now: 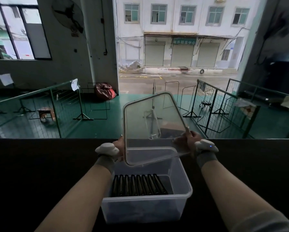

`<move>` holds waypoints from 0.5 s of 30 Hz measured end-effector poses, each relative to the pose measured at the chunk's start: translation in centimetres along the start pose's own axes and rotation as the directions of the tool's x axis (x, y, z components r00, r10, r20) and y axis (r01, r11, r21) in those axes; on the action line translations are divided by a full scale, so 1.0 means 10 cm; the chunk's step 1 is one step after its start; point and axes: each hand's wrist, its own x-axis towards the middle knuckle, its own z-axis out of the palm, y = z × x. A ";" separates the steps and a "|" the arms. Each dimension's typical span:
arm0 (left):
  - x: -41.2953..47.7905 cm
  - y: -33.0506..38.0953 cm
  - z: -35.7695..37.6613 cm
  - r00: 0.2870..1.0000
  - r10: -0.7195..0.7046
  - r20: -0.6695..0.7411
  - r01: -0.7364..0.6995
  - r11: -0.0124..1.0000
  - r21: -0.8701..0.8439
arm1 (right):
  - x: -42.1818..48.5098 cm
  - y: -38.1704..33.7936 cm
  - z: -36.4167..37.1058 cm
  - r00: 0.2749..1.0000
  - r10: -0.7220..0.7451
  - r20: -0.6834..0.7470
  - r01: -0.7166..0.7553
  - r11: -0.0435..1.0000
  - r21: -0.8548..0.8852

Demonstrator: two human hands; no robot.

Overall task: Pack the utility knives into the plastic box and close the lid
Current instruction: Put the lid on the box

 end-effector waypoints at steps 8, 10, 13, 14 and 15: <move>-0.07 0.43 0.20 0.996 -0.016 0.083 0.015 1.000 0.004 | 0.22 -0.44 0.24 0.976 -0.216 0.012 0.214 0.973 0.090; -0.08 0.53 0.25 0.993 0.011 0.118 -0.007 0.999 -0.033 | 0.27 -0.52 0.30 0.949 -0.316 0.012 0.316 0.947 -0.049; -0.03 0.63 0.31 0.990 0.063 0.127 -0.053 0.995 -0.082 | 0.31 -0.55 0.34 0.855 -0.508 0.106 0.500 0.751 -0.432; -0.02 0.64 0.32 0.987 0.071 0.144 -0.057 0.993 -0.099 | 0.31 -0.54 0.35 0.831 -0.529 0.170 0.532 0.667 -0.522; -0.03 0.63 0.33 0.983 0.081 0.166 -0.062 0.991 -0.117 | 0.29 -0.54 0.37 0.816 -0.529 0.234 0.552 0.592 -0.587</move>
